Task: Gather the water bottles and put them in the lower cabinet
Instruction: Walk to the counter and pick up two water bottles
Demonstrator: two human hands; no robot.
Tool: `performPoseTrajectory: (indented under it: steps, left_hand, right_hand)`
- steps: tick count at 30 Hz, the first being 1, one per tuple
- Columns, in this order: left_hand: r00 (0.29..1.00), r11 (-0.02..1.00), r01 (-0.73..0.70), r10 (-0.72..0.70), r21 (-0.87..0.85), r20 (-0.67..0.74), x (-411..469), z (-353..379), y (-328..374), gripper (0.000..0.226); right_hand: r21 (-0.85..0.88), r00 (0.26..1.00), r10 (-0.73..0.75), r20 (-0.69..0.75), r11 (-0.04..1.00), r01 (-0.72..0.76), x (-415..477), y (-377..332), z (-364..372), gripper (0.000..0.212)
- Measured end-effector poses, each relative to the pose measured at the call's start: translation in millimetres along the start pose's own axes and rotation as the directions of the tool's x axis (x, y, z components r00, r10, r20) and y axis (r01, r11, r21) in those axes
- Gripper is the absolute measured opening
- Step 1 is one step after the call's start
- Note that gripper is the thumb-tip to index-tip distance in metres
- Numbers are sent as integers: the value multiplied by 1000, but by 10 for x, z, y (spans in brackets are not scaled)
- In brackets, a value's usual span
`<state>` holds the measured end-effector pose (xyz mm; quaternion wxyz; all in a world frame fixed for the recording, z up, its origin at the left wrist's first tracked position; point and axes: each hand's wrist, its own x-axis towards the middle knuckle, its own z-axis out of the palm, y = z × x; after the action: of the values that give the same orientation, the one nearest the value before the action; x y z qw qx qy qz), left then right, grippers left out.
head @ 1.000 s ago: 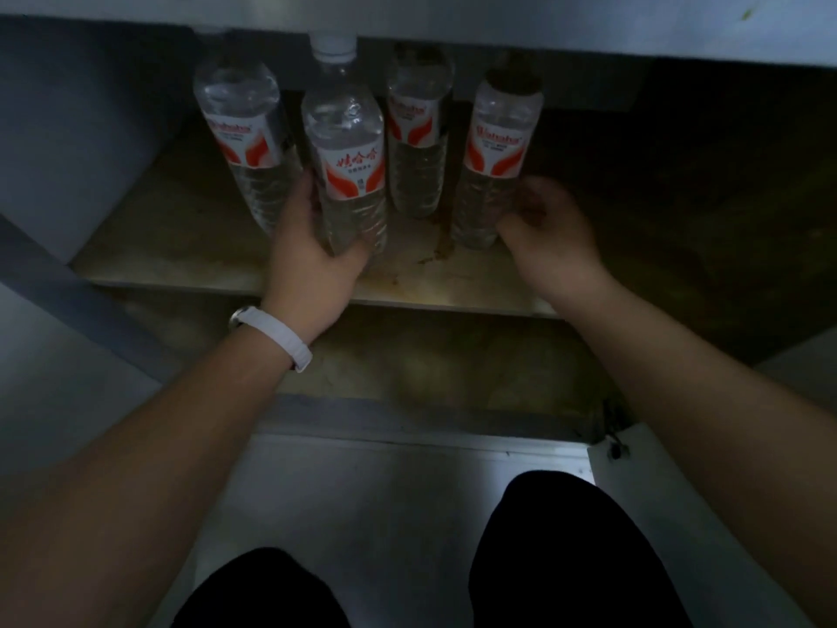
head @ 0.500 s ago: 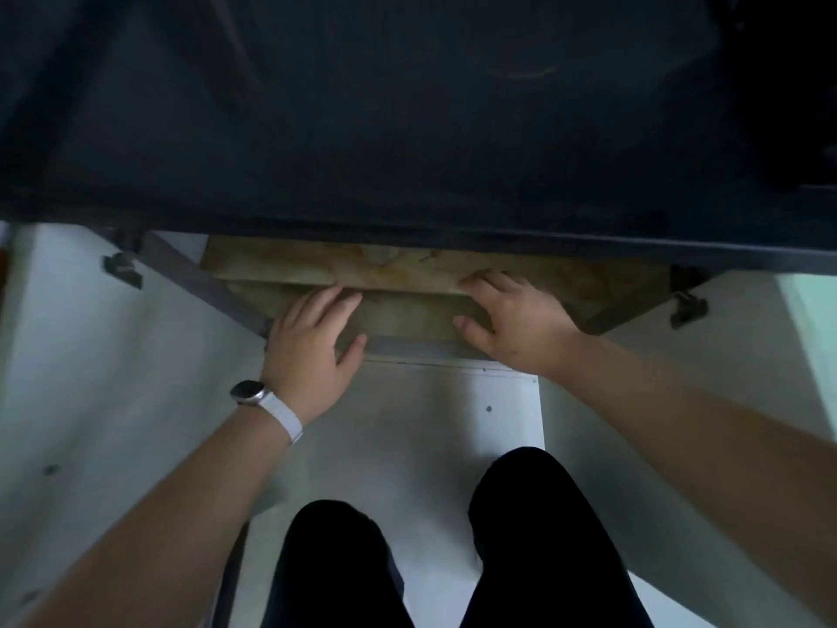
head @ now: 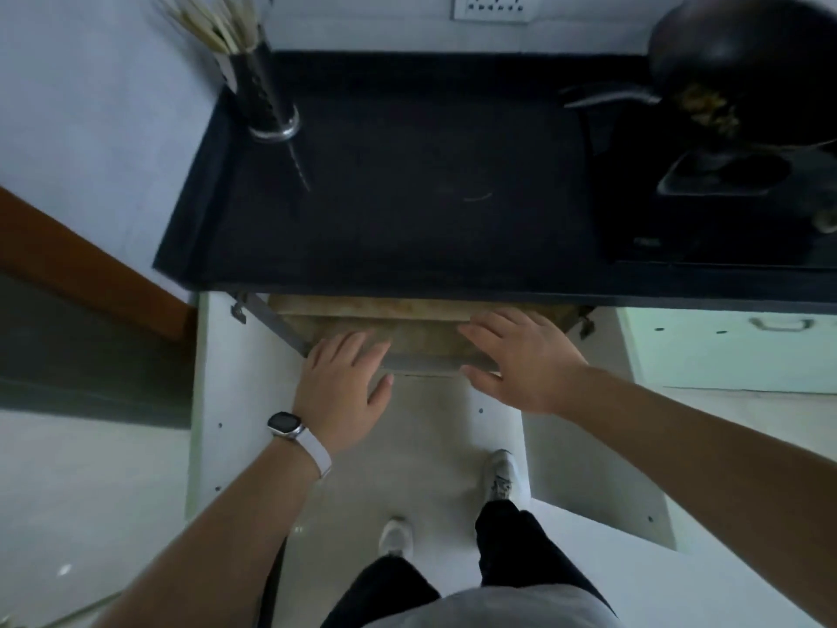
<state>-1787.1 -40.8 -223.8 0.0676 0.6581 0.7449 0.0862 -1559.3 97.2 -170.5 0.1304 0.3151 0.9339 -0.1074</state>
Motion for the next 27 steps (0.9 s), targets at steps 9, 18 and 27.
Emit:
performPoseTrajectory:
  steps: [9, 18, 27]
  left_hand:
    - [957, 969, -246, 238, -28, -168, -115, -742, 232, 47]
    - [807, 846, -523, 532, 106, -258, -137, -1138, 789, 42]
    - [694, 739, -652, 671, 169, -260, -105, -1252, 1854, 44]
  right_hand:
    - [-41, 964, 179, -195, 981, -190, -937, -539, -592, 61]
    - [-22, 815, 370, -445, 906, -424, -1862, -735, -750, 57]
    - [38, 717, 458, -526, 855, -518, -2673, -261, -662, 52]
